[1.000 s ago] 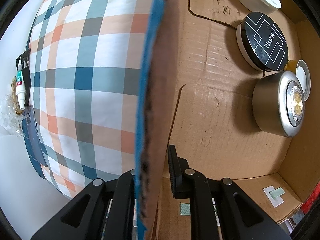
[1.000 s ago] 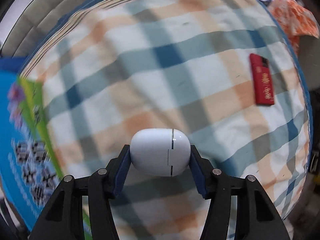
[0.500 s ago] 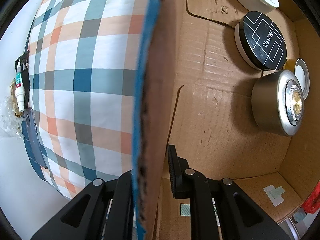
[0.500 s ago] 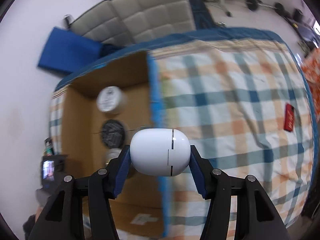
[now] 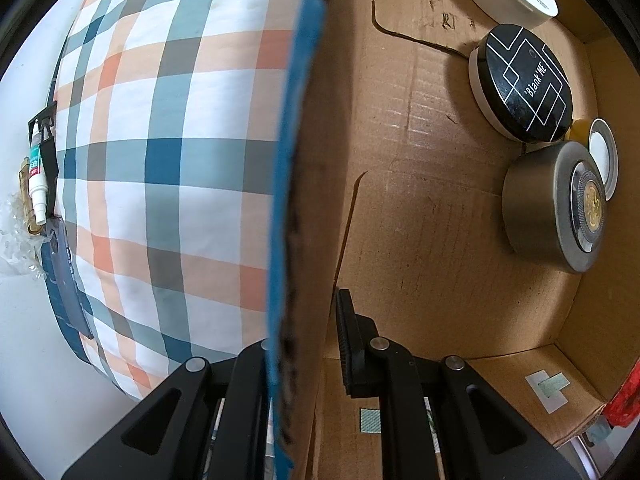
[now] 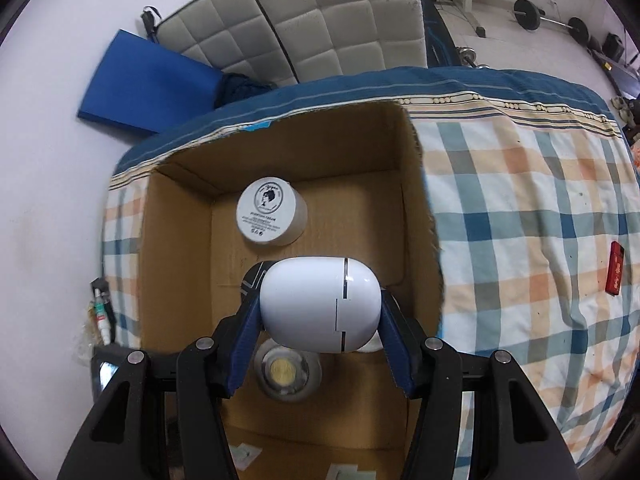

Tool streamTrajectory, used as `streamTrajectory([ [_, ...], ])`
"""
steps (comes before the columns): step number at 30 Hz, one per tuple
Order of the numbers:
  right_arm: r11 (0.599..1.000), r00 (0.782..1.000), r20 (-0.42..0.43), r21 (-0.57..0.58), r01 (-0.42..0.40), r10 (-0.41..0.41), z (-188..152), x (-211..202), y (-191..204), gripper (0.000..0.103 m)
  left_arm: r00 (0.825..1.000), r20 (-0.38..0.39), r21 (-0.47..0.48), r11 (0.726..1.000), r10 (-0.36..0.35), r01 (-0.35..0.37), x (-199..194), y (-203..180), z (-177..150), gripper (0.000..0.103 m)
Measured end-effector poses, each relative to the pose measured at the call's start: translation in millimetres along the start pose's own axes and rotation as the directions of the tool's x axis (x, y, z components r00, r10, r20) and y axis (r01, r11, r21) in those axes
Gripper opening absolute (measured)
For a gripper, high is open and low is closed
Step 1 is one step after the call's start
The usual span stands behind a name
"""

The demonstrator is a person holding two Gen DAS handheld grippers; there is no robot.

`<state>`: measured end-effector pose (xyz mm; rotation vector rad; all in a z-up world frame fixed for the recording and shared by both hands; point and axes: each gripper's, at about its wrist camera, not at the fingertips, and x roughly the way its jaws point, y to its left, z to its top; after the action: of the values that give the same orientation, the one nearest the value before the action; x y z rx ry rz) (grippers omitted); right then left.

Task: Organize rigid objects
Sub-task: 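Carry the earbud case into the box and release it beside the cream jar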

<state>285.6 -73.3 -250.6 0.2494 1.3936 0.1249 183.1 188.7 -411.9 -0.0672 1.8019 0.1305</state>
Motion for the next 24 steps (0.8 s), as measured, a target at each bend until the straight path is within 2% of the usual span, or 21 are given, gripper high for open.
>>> streamTrajectory([
  [14, 0.994, 0.99, -0.095, -0.007, 0.107, -0.108, 19, 73, 13, 0.059, 1.0, -0.004, 0.005, 1.0, -0.001, 0.001, 0, -1, 3, 0.01],
  [24, 0.984, 0.977, -0.12, -0.007, 0.177, -0.177, 25, 101, 11, 0.06, 1.0, -0.006, 0.007, 1.0, 0.002, -0.002, 0, -7, 6, 0.01],
])
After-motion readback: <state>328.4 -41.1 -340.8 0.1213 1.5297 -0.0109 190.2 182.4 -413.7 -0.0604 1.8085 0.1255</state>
